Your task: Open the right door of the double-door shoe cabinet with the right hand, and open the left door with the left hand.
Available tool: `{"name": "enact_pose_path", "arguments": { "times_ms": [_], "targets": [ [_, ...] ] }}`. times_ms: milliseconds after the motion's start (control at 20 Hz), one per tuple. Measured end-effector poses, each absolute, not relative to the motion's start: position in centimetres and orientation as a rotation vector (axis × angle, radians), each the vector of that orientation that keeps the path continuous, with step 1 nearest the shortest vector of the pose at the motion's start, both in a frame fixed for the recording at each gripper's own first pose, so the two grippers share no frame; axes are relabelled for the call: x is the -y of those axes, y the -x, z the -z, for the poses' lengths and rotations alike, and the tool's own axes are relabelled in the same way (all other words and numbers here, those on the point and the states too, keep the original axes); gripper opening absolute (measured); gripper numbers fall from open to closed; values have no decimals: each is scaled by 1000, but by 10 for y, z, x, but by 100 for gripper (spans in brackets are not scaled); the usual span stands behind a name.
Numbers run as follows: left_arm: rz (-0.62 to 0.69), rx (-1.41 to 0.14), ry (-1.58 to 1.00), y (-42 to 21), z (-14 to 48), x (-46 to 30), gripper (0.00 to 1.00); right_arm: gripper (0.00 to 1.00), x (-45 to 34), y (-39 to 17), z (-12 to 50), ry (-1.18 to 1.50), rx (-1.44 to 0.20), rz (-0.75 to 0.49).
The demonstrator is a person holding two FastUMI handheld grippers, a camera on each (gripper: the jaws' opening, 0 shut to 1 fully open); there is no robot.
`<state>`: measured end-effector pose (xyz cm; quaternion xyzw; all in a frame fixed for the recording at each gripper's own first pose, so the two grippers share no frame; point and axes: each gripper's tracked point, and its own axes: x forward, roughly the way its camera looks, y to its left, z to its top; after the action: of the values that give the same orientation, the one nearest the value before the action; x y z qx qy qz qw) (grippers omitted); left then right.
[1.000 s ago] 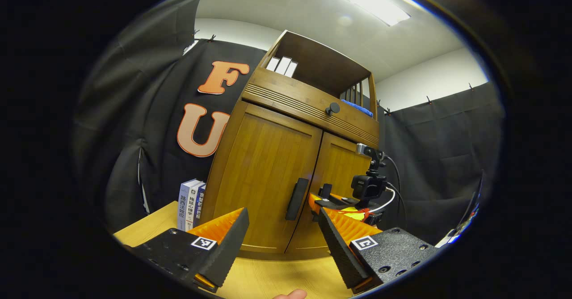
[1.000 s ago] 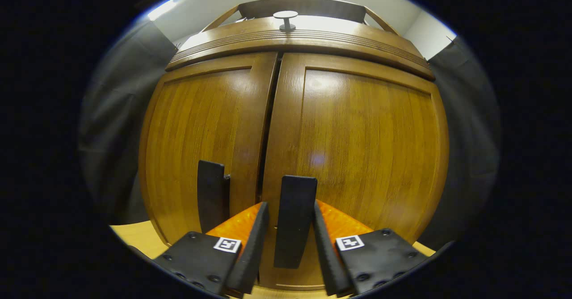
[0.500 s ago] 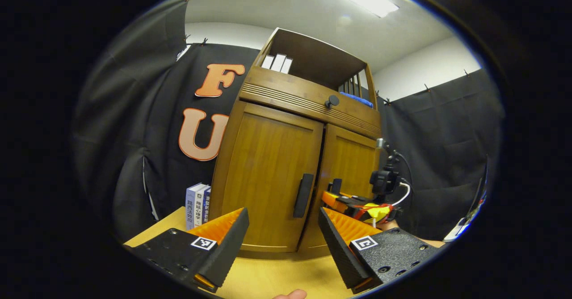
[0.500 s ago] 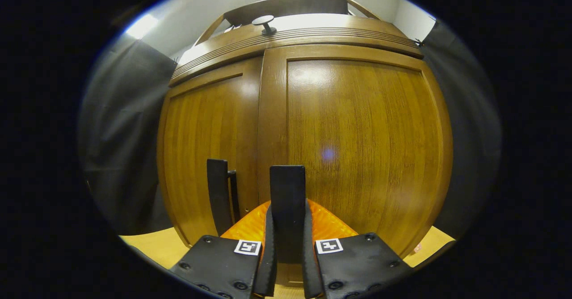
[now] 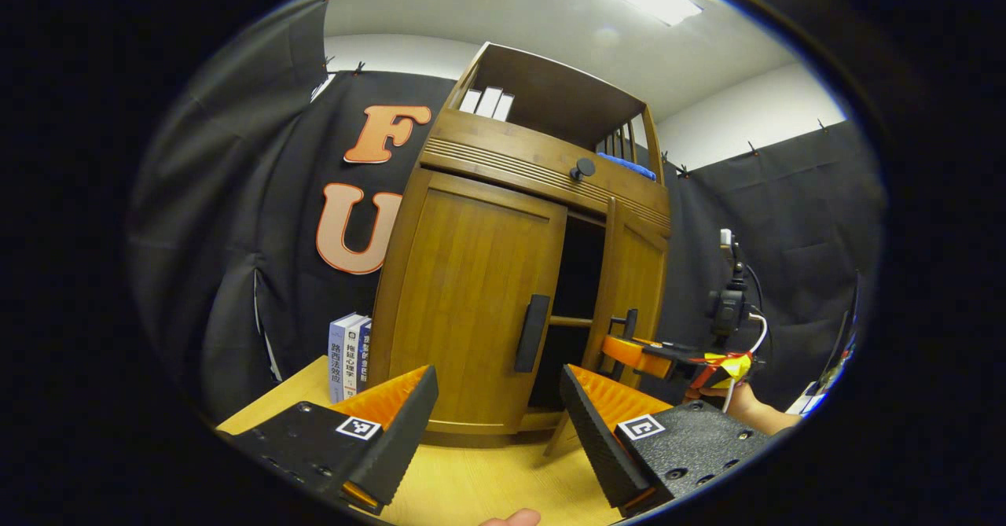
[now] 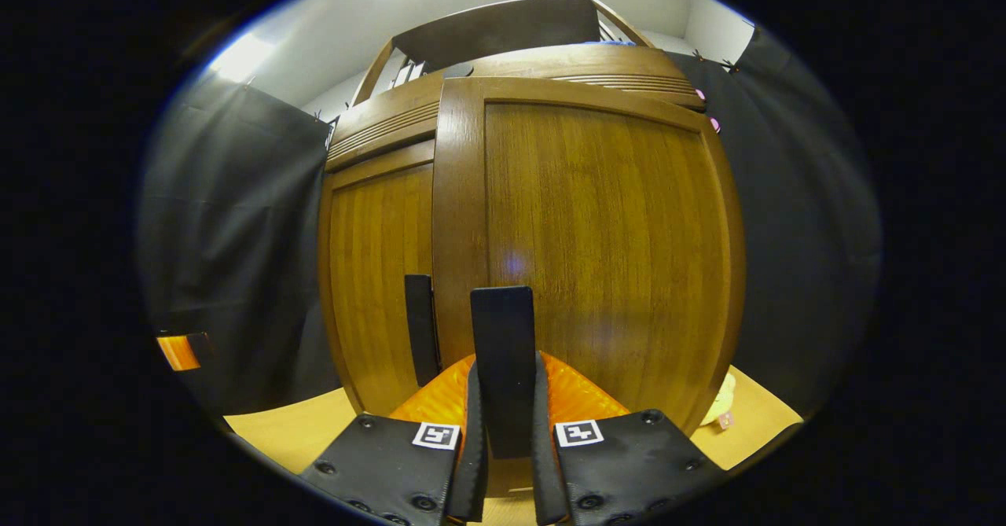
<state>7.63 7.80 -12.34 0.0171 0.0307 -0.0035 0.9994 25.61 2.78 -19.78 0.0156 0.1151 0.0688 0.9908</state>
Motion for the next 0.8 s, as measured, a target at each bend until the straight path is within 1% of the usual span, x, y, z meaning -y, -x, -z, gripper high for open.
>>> {"name": "enact_pose_path", "arguments": {
  "times_ms": [50, 100, 200, 250, 300, 350, 450, 500, 550, 600, 650, 700, 800],
  "targets": [
    [12, -58, -35, -75, 123, -74, 94, 27, -20, -245, 194, -27, -228, -137],
    [19, -56, -34, -73, 121, -70, 95, 31, -15, -233, 192, -22, -226, -136],
    [28, -57, -34, -71, 119, -63, 94, 31, -1, -212, 186, -8, -217, -130],
    [30, -58, -35, -69, 119, -59, 94, 36, 7, -202, 182, -8, -213, -122],
    [30, -59, -36, -68, 118, -57, 94, 36, 16, -195, 178, -8, -211, -112],
    [33, -59, -35, -67, 118, -54, 94, 31, 23, -186, 176, -8, -209, -103],
    [39, -55, -34, -65, 116, -49, 94, 31, 38, -172, 174, -11, -205, -91],
    [41, -53, -34, -65, 115, -47, 94, 26, 43, -168, 171, -14, -202, -83],
    [41, -51, -34, -65, 114, -46, 94, 30, 50, -162, 169, -11, -199, -75],
    [39, -49, -37, -64, 114, -45, 94, 30, 56, -159, 169, -1, -195, -65],
    [40, -46, -43, -64, 113, -43, 94, 35, 64, -154, 168, 11, -192, -50],
    [41, -45, -50, -64, 113, -43, 94, 30, 75, -149, 165, 20, -192, -28],
    [40, -44, -56, -62, 115, -41, 94, 29, 97, -141, 162, 45, -189, 27]
  ]
}}
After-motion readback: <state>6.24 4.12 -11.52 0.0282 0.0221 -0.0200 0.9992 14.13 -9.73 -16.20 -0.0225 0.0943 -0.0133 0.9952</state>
